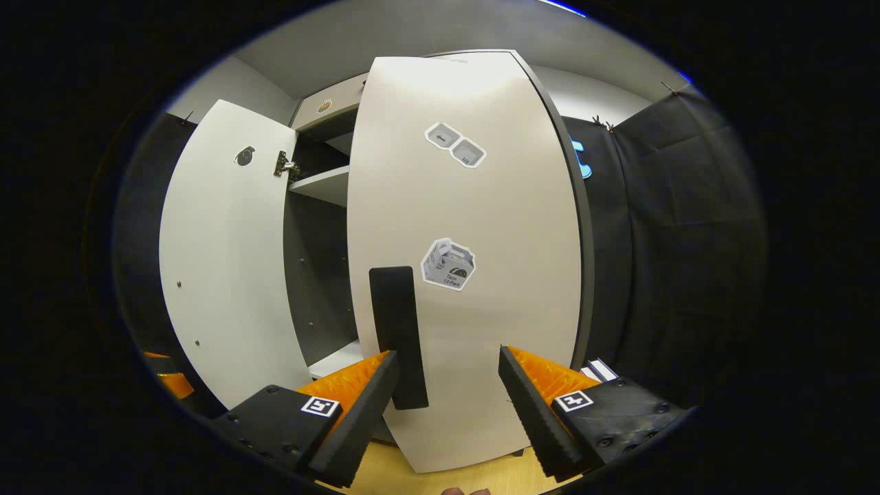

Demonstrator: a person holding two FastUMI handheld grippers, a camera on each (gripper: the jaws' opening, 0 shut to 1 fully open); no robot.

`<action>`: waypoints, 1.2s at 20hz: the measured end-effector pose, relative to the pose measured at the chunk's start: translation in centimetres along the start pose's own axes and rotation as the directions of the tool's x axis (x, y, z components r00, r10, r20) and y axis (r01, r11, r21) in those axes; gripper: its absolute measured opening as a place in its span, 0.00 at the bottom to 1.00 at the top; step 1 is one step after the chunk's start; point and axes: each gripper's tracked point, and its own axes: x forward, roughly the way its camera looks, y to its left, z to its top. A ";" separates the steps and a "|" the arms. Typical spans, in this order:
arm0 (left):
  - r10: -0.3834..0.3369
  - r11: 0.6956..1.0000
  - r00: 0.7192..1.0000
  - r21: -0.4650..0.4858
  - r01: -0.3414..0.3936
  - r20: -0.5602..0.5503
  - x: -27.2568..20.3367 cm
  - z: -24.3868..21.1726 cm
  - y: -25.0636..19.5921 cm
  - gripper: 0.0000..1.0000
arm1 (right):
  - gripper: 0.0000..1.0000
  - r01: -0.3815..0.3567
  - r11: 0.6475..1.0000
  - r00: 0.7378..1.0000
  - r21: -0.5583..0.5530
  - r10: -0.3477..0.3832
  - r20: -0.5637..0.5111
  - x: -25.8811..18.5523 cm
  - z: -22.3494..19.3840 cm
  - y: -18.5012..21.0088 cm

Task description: Grasp the bottle in the cabinet with the left hand and place it on the coaster, then close the right door with the right hand and the left door with the left hand.

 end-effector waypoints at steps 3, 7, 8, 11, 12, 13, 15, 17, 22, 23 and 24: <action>0.005 1.000 1.000 -0.003 -0.005 -0.002 -0.5 0.1 1.1 0.95 | 0.97 0.010 1.000 1.000 -0.004 -0.010 0.003 1.4 -0.2 0.5; -0.005 1.000 1.000 -0.013 0.005 -0.003 -1.1 0.1 2.5 0.95 | 0.97 0.013 1.000 1.000 -0.012 -0.013 0.000 2.9 -0.3 1.0; -0.009 1.000 1.000 -0.023 0.009 -0.004 -1.2 0.2 2.9 0.95 | 0.98 0.013 1.000 1.000 -0.015 -0.013 -0.002 3.1 -0.3 1.0; 0.001 1.000 1.000 -0.016 -0.001 -0.007 -1.2 0.3 5.1 0.95 | 0.97 0.020 0.999 1.000 -0.044 -0.020 -0.003 3.2 -0.1 1.1; 0.013 1.000 1.000 -0.006 -0.013 -0.005 -1.1 0.5 6.0 0.95 | 0.97 0.025 0.998 1.000 -0.055 -0.026 -0.003 3.3 -0.1 1.1; 0.024 1.000 1.000 0.004 -0.024 -0.001 -0.8 0.7 6.8 0.95 | 0.97 0.032 0.998 0.999 -0.061 -0.032 -0.007 3.2 -0.1 1.1; 0.048 0.999 0.999 0.019 -0.048 0.013 -0.1 1.3 8.7 0.95 | 0.98 0.027 0.998 1.000 -0.050 -0.028 -0.010 2.4 0.0 1.4; 0.067 0.997 0.997 0.039 -0.068 0.026 0.8 2.2 10.2 0.95 | 0.98 0.030 0.999 1.000 -0.045 -0.030 0.002 1.2 0.3 1.6; 0.077 0.992 0.995 0.098 -0.083 0.055 3.0 3.5 12.3 0.95 | 0.98 0.029 0.999 1.000 -0.013 -0.029 -0.001 -3.1 0.7 1.8; 0.074 0.991 0.995 0.105 -0.080 0.059 3.6 3.7 12.4 0.95 | 0.98 0.027 1.000 1.000 -0.016 -0.027 -0.006 -3.9 0.7 1.9; 0.067 0.992 0.996 0.107 -0.073 0.058 4.2 3.6 12.2 0.95 | 0.98 0.028 0.999 1.000 -0.019 -0.028 -0.010 -4.5 0.7 1.7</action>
